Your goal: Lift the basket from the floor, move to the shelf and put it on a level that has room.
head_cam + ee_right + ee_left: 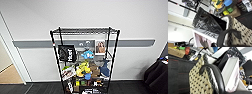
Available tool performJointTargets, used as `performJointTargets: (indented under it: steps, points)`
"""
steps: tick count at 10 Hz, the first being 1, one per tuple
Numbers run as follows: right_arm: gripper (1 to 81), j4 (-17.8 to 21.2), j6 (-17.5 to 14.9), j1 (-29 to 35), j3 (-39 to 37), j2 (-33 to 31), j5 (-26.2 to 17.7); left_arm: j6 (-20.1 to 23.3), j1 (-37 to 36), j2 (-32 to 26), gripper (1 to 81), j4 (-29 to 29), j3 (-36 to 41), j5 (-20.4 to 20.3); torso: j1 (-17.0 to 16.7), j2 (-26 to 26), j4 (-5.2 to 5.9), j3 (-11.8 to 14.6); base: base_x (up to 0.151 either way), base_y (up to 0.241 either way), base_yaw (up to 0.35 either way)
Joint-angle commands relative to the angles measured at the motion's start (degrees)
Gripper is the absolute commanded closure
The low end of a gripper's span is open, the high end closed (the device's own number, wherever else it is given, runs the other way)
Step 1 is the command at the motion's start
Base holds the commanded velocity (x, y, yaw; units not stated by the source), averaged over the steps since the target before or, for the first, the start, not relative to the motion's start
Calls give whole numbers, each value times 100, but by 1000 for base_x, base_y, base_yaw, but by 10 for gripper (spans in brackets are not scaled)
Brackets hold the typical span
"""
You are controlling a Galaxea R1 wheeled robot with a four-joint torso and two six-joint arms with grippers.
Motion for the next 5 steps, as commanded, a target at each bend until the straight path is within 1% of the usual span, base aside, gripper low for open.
performJointTargets:
  steps: [1,5]
  points:
    - [811,7,-30,747,397,-236,20,3,-743,-327,811,-75,406,-31,0,0,0,0,163,0,0]
    - [811,7,-30,739,398,-236,20,3,-743,-318,811,-84,433,-31,0,0,0,0,163,0,0]
